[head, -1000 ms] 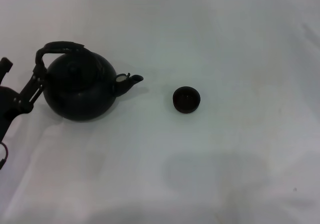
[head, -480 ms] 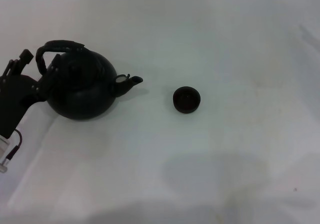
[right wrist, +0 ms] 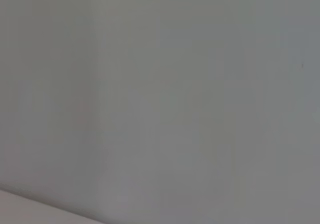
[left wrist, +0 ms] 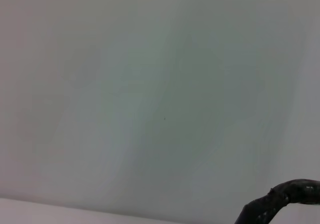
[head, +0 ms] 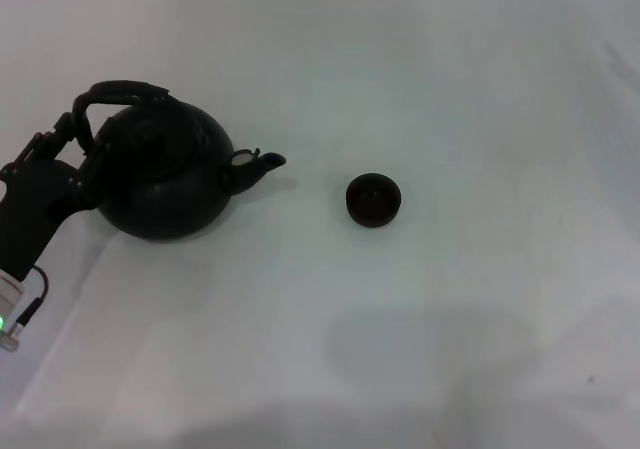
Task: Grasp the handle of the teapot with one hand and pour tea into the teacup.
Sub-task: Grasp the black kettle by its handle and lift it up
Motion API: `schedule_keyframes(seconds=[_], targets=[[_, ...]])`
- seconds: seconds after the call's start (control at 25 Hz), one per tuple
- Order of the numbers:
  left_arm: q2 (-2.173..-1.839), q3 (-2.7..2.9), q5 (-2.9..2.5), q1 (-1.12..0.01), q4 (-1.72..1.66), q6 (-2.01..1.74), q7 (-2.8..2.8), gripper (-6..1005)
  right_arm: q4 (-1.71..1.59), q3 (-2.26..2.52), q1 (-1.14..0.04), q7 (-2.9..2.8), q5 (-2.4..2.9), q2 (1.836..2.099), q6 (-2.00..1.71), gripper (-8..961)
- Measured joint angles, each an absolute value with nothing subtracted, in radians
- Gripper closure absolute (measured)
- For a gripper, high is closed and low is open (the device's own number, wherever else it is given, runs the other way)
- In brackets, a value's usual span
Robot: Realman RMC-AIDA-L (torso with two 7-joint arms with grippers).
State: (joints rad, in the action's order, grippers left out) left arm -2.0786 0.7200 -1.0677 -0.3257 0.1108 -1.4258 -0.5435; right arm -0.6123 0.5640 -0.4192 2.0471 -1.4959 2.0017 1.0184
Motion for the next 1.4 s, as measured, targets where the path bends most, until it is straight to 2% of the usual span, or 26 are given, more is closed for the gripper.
schedule_keyframes(seconds=[0.6, 0.68, 1.4], targets=[[-2.08, 0.715, -1.066, -0.331, 0.114, -1.45, -0.56, 773, -0.576, 0.586, -0.442, 2.088, -1.496, 2.0, 0.914, 93], [-2.078, 0.714, -1.063, -0.33, 0.111, -1.446, -0.575, 799, -0.574, 0.586, -0.442, 2.088, -1.496, 2.0, 0.906, 93], [-2.074, 0.721, -1.079, -0.348, -0.008, -1.382, -0.779, 816, -0.541, 0.597, -0.445, 2.089, -1.502, 2.003, 0.915, 93]])
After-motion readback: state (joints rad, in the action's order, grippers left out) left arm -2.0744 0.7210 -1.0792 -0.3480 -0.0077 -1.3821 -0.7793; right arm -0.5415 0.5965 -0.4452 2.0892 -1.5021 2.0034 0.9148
